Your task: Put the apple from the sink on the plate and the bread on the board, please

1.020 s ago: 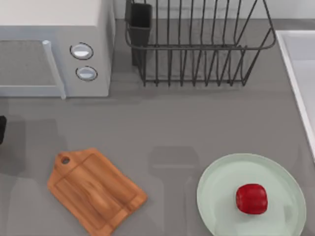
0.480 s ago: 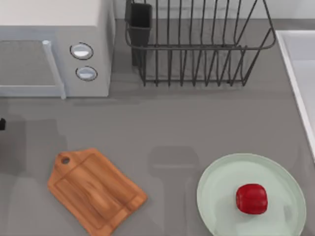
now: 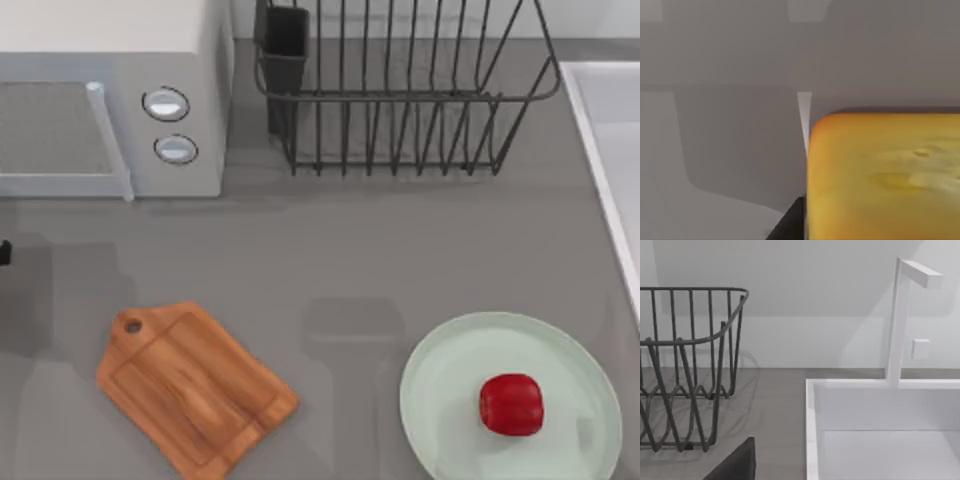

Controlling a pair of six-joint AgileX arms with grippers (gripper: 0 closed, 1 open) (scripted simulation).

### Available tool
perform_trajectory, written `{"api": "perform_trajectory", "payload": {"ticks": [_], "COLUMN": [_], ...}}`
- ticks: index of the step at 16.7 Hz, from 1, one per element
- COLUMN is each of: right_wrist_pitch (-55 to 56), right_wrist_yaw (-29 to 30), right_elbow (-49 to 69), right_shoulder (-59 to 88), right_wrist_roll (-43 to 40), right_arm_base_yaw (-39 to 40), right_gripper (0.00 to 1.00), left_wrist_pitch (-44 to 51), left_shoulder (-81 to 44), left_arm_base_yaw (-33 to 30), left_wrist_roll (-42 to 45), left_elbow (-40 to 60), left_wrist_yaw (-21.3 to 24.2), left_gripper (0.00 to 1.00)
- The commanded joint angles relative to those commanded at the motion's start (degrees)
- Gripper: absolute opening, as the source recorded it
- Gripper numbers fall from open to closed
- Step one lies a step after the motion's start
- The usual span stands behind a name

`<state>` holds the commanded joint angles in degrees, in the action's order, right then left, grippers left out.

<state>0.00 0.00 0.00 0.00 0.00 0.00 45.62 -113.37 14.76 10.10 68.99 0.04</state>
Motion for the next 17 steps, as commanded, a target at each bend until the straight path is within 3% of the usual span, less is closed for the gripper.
{"api": "perform_trajectory", "payload": {"ticks": [11, 17], "right_wrist_pitch": [0.00, 0.00], "right_wrist_yaw": [0.00, 0.00], "right_elbow": [0.00, 0.00], "right_shoulder": [0.00, 0.00], "right_wrist_roll": [0.00, 0.00], "right_arm_base_yaw": [0.00, 0.00], "right_gripper": [1.00, 1.00], "left_wrist_pitch": [0.93, 10.13], "left_shoulder": [2.29, 6.76], "left_arm_base_yaw": [1.37, 0.03], "left_wrist_roll": [2.39, 7.60], "left_elbow": [-1.10, 2.50], "left_wrist_yaw": [-1.46, -2.49], "left_gripper": [0.00, 0.00]}}
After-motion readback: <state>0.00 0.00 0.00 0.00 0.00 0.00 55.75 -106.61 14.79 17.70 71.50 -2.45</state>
